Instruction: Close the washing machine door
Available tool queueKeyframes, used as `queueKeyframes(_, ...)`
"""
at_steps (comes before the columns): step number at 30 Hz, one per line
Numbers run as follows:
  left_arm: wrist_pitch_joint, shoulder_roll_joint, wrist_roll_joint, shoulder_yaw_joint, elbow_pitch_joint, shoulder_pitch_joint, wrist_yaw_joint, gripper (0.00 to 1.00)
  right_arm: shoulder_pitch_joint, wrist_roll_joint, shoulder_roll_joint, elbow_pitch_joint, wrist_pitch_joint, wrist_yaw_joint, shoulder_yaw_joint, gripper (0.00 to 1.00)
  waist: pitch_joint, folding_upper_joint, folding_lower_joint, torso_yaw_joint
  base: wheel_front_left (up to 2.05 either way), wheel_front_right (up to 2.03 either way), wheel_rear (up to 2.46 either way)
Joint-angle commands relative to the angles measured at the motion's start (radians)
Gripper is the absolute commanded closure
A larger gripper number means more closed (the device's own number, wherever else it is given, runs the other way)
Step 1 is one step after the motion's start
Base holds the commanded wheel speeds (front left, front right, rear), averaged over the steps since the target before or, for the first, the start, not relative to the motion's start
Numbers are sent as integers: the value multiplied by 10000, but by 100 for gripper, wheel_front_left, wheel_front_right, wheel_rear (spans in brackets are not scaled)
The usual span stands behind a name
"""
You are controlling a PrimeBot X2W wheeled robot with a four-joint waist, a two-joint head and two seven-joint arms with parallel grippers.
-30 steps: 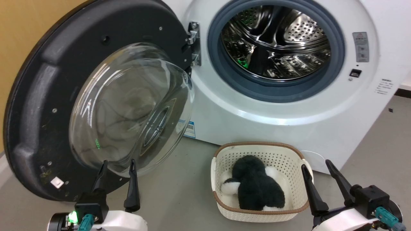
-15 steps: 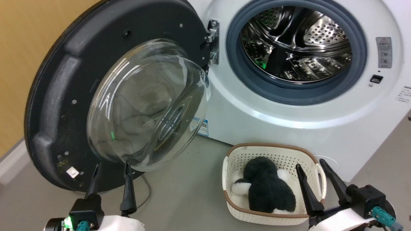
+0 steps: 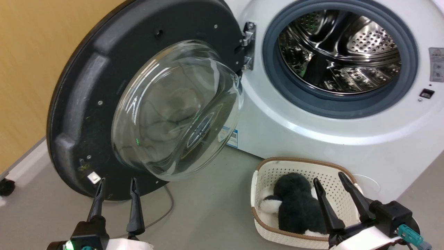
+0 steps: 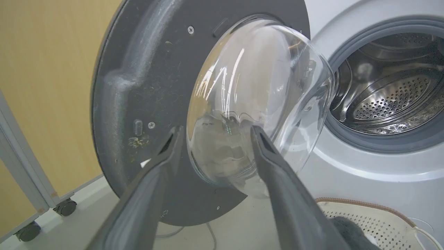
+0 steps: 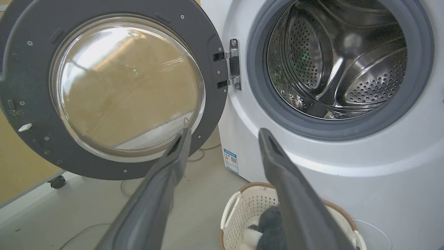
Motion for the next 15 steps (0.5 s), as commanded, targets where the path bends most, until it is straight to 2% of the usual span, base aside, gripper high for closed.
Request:
queueKeyframes(1, -115, 3, -103, 7, -80, 156, 105, 0, -164, 121, -94, 48, -110, 6, 96, 0, 10, 0, 0, 107, 0, 0, 0)
queueKeyframes(15, -408, 3, -250, 6, -315, 357, 370, 0, -264, 487, -236, 171, -402, 7, 432, 0, 63, 0, -1, 726, 0, 0, 0)
